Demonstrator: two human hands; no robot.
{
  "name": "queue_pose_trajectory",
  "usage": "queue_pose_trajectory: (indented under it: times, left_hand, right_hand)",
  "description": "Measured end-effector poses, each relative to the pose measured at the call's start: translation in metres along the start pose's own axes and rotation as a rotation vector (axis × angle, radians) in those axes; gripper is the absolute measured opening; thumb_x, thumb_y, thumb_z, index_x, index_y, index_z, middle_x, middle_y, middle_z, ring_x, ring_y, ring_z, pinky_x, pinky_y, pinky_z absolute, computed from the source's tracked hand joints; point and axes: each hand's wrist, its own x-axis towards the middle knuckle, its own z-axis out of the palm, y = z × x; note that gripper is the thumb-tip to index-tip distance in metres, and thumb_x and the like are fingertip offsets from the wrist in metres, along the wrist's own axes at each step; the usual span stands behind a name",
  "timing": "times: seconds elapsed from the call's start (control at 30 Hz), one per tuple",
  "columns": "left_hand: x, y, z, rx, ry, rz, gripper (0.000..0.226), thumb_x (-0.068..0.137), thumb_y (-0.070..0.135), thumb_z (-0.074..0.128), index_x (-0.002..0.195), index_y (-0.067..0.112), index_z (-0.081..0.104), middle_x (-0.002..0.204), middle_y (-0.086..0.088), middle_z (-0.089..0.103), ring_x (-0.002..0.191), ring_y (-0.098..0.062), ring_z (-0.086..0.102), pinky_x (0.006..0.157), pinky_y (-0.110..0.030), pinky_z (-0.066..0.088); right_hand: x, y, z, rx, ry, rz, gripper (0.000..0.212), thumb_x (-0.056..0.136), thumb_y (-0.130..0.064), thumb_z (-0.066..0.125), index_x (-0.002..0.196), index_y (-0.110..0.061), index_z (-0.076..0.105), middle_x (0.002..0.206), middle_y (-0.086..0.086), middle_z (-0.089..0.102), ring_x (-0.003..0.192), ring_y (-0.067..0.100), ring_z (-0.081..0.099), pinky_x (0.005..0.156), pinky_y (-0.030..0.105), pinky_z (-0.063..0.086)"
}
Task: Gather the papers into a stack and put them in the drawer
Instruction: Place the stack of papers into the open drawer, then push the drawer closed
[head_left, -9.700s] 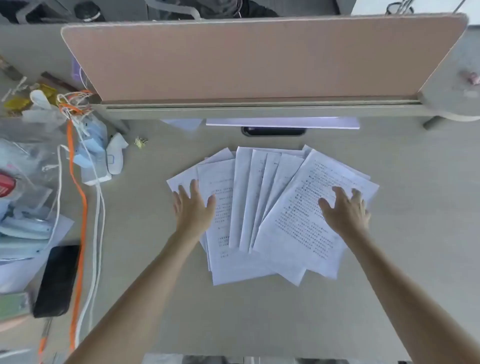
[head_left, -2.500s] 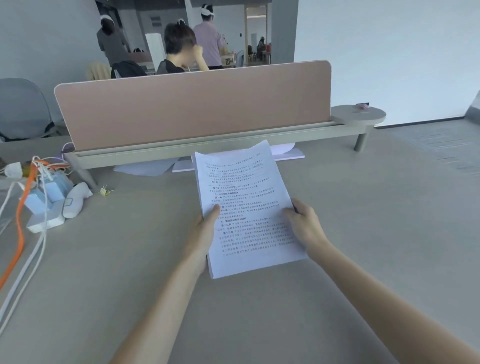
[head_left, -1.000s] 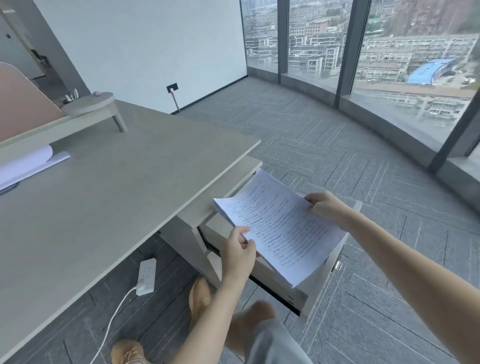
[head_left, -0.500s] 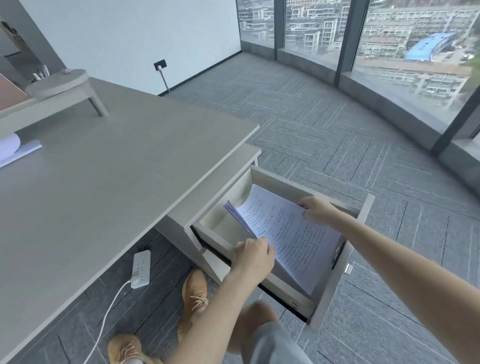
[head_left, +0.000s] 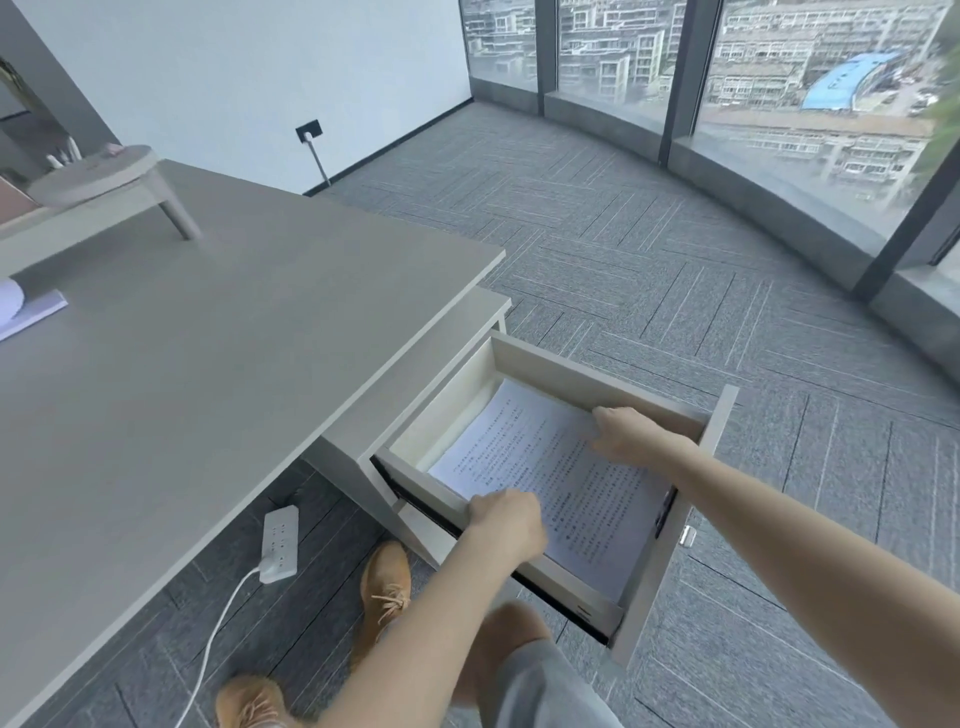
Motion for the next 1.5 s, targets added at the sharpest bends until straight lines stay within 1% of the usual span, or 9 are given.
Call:
queue_pose_trajectory:
  times: [0.13, 0.23, 0.33, 0.5, 0.6, 0.77, 1.0, 1.33, 1.5]
  left_hand:
    - [-0.005, -0.019, -0.023, -0.045, 0.156, -0.003, 0.028, 0.099, 0.027, 0.042, 0.11, 0.008, 0.06, 0.109, -0.013, 0.07, 0.097, -0.032, 0.066, 0.077, -0.037, 0.047]
    - [-0.008, -0.043, -0.053, -0.089, 0.412, -0.033, 0.032, 0.097, 0.025, 0.043, 0.12, 0.009, 0.058, 0.113, -0.014, 0.069, 0.1, -0.034, 0.065, 0.079, -0.038, 0.049]
    - [-0.007, -0.073, -0.085, -0.153, 0.661, -0.007, 0.034, 0.092, 0.017, 0.048, 0.124, 0.009, 0.058, 0.117, -0.014, 0.067, 0.104, -0.036, 0.063, 0.085, -0.041, 0.051]
    - [-0.004, -0.125, -0.118, -0.157, 0.831, 0.013, 0.05, 0.083, 0.006, 0.061, 0.132, 0.003, 0.054, 0.129, -0.026, 0.058, 0.117, -0.044, 0.056, 0.102, -0.051, 0.043]
    - [-0.004, -0.148, -0.126, -0.137, 0.737, -0.081, 0.063, 0.086, 0.01, 0.063, 0.145, 0.005, 0.042, 0.149, -0.025, 0.042, 0.135, -0.044, 0.042, 0.112, -0.048, 0.032]
    - [0.007, -0.184, -0.11, -0.082, 0.459, -0.218, 0.083, 0.093, 0.031, 0.058, 0.158, 0.022, 0.009, 0.168, -0.009, 0.008, 0.153, -0.037, 0.006, 0.123, -0.047, 0.009]
    - [0.011, -0.192, -0.116, -0.002, 0.436, -0.174, 0.086, 0.092, 0.035, 0.053, 0.157, 0.037, -0.002, 0.168, 0.005, -0.006, 0.153, -0.034, -0.002, 0.121, -0.053, 0.003]
    - [0.009, -0.19, -0.115, -0.006, 0.467, -0.156, 0.082, 0.093, 0.034, 0.045, 0.156, 0.038, -0.006, 0.168, 0.004, -0.006, 0.154, -0.033, -0.003, 0.122, -0.053, 0.001]
    - [0.01, -0.191, -0.114, -0.001, 0.48, -0.142, 0.081, 0.093, 0.035, 0.046, 0.156, 0.04, -0.004, 0.168, 0.004, -0.005, 0.154, -0.033, -0.003, 0.122, -0.054, 0.002]
  right_hand:
    - [-0.027, -0.002, -0.012, -0.025, 0.104, -0.044, 0.042, 0.09, -0.024, 0.052, 0.13, -0.011, 0.054, 0.126, 0.015, 0.058, 0.122, 0.036, 0.057, 0.097, 0.045, 0.048]
    - [-0.061, -0.003, -0.019, 0.04, 0.252, -0.067, 0.039, 0.09, -0.017, 0.048, 0.128, -0.01, 0.056, 0.126, 0.016, 0.06, 0.116, 0.039, 0.06, 0.095, 0.044, 0.047]
    - [-0.096, 0.006, -0.015, 0.177, 0.445, -0.039, 0.051, 0.086, -0.004, 0.051, 0.136, -0.011, 0.056, 0.14, 0.016, 0.054, 0.125, 0.038, 0.053, 0.104, 0.045, 0.04]
    - [-0.143, 0.028, 0.012, 0.462, 0.716, 0.138, 0.053, 0.087, -0.001, 0.052, 0.139, -0.011, 0.053, 0.145, 0.02, 0.045, 0.127, 0.041, 0.051, 0.106, 0.052, 0.038]
    - [-0.16, 0.038, 0.026, 0.688, 0.623, 0.231, 0.056, 0.092, -0.017, 0.059, 0.146, -0.012, 0.046, 0.144, 0.018, 0.048, 0.127, 0.035, 0.053, 0.106, 0.05, 0.042]
    - [-0.175, 0.043, 0.044, 1.134, 0.331, 0.244, 0.065, 0.085, -0.014, 0.061, 0.147, -0.032, 0.048, 0.144, 0.005, 0.055, 0.13, 0.024, 0.052, 0.102, 0.045, 0.044]
    - [-0.16, 0.031, 0.054, 1.186, 0.296, 0.204, 0.071, 0.089, -0.008, 0.066, 0.148, -0.038, 0.039, 0.136, 0.001, 0.056, 0.125, 0.021, 0.055, 0.101, 0.048, 0.047]
    - [-0.102, -0.019, 0.055, 1.205, 0.196, 0.095, 0.066, 0.09, -0.021, 0.07, 0.138, -0.049, 0.034, 0.136, 0.006, 0.052, 0.124, 0.025, 0.056, 0.095, 0.046, 0.049]
    - [-0.069, -0.052, 0.057, 1.197, 0.186, 0.054, 0.07, 0.091, -0.023, 0.07, 0.146, -0.043, 0.03, 0.138, 0.01, 0.05, 0.119, 0.027, 0.06, 0.094, 0.043, 0.049]
